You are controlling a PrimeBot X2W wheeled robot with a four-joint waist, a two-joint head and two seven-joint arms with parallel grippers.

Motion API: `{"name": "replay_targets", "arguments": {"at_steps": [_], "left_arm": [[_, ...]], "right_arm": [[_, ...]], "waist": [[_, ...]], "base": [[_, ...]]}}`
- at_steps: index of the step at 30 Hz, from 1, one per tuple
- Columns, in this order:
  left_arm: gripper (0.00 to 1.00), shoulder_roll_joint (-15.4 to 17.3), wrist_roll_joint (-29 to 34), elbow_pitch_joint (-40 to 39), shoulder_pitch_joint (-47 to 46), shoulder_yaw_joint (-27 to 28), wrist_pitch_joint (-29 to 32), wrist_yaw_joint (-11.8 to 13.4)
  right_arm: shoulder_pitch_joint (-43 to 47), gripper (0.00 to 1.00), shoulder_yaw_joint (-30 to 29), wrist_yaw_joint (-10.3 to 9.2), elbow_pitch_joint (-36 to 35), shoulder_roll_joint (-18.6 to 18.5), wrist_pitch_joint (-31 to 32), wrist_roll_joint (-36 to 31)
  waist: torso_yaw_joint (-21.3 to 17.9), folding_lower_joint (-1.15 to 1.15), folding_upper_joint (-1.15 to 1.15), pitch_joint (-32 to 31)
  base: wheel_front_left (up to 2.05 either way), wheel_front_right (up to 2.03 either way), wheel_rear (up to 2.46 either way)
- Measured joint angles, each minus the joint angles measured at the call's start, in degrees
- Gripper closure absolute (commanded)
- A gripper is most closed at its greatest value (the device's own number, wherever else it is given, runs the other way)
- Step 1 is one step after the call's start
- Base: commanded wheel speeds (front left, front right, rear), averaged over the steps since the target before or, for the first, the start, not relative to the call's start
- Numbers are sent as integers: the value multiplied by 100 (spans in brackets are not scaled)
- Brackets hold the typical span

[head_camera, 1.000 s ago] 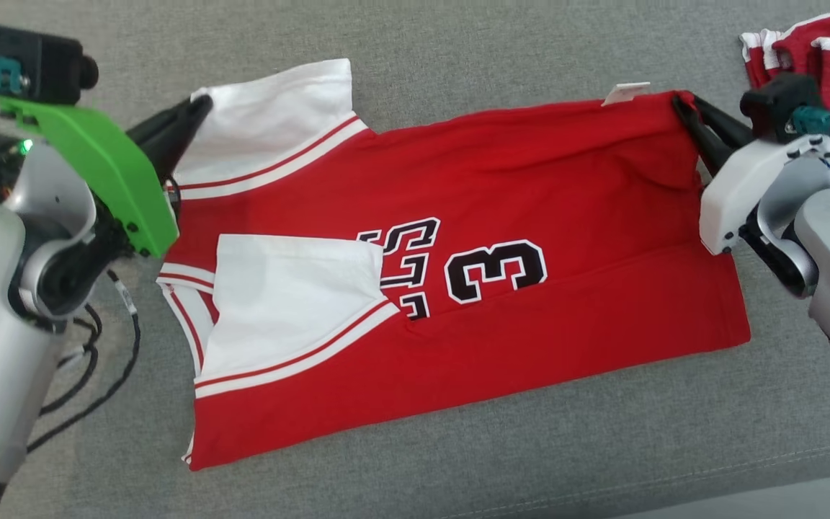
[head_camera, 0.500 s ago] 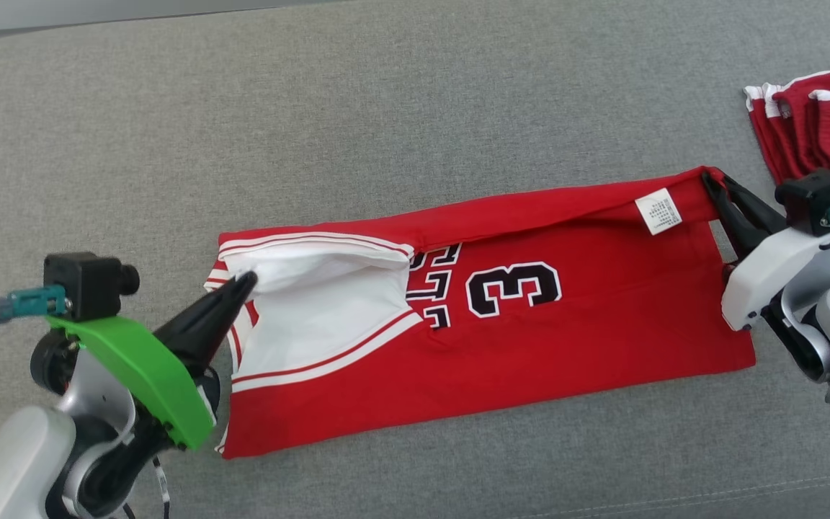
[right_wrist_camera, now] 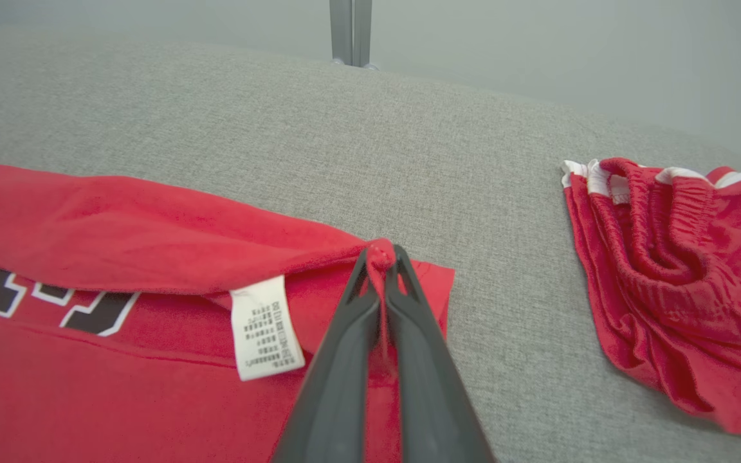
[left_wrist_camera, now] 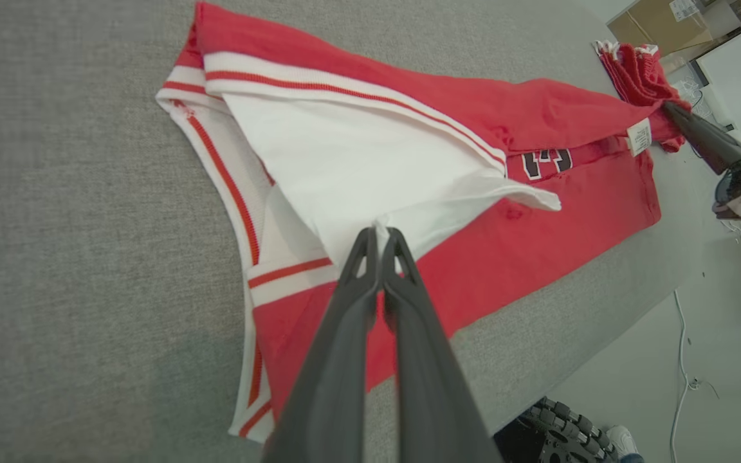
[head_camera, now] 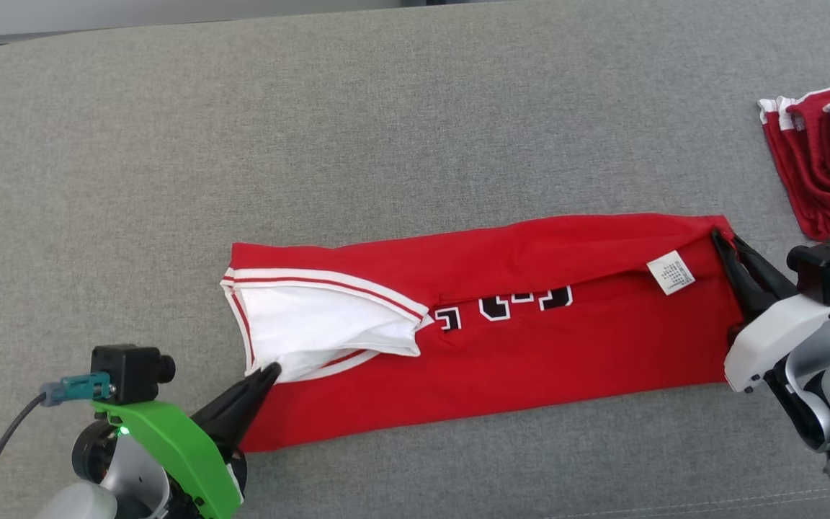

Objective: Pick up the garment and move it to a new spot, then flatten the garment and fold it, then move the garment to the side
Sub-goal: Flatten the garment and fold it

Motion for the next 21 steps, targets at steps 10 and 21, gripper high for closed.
{"name": "replay_targets", "arguments": {"at_steps": [10, 21], "left_arm": [[100, -160, 16, 472, 42, -130, -109, -77], [0, -360, 354, 393, 69, 1, -864, 9]], "right_arm": [[300, 100, -403, 0, -310, 280, 196, -326], [638, 0, -856, 0, -400, 571, 142, -392]], "waist": [[0, 0, 0, -4], [72, 0, 0, -163]], "base": [[0, 0, 0], [0, 0, 0]]}}
